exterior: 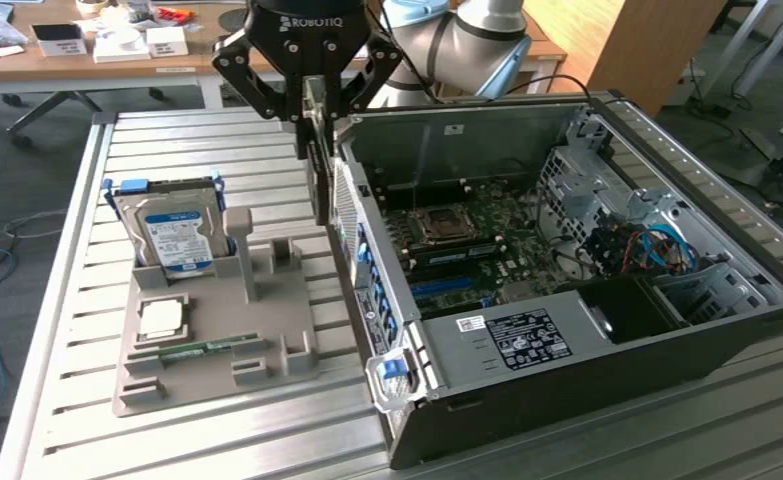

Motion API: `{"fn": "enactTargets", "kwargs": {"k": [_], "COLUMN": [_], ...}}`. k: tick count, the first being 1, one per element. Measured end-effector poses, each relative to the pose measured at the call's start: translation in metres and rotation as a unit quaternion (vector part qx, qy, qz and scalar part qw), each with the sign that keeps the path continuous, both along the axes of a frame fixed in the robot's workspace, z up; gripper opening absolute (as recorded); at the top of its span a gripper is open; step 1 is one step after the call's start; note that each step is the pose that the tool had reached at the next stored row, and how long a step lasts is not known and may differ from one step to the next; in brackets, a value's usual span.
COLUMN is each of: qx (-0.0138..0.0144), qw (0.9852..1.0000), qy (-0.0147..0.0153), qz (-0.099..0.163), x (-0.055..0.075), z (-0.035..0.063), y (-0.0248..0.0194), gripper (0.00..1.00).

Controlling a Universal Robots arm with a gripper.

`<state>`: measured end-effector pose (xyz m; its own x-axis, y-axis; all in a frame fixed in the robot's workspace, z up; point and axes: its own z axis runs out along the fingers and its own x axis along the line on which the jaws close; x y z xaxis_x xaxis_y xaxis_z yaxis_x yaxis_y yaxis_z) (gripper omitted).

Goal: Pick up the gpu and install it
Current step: 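Pick up the gpu and move the gpu toward the slot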

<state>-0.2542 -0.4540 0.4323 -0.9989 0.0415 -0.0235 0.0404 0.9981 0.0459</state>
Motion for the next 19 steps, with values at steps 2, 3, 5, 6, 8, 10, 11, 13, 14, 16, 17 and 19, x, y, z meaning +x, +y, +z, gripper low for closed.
{"fn": "enactTargets", "kwargs": {"k": [2,3,5,6,8,10,11,13,14,16,17,19], "qx": [0.0000,0.0000,0.0000,0.0000,0.0000,0.0000,0.0000,0.0000,0.0000,0.0000,0.0000,0.0000], "qw": [1.0000,1.0000,1.0000,1.0000,1.0000,1.0000,1.0000,1.0000,1.0000,1.0000,1.0000,1.0000], "qy": [0.0000,0.0000,0.0000,0.0000,0.0000,0.0000,0.0000,0.0000,-0.0001,0.0000,0.0000,0.0000], "qz": [0.000,0.000,0.000,0.000,0.000,0.000,0.000,0.000,0.000,0.000,0.000,0.000], "x": [0.003,0.004,0.007,0.008,0.011,0.014,0.015,0.018,0.021,0.024,0.025,0.029], "z": [0.0000,0.0000,0.0000,0.0000,0.0000,0.0000,0.0000,0.0000,-0.0001,0.0000,0.0000,0.0000], "y": [0.0000,0.0000,0.0000,0.0000,0.0000,0.0000,0.0000,0.0000,0.0000,0.0000,0.0001,0.0001], "gripper": [0.27,0.27,0.27,0.27,0.27,0.27,0.27,0.27,0.27,0.27,0.27,0.27]}}
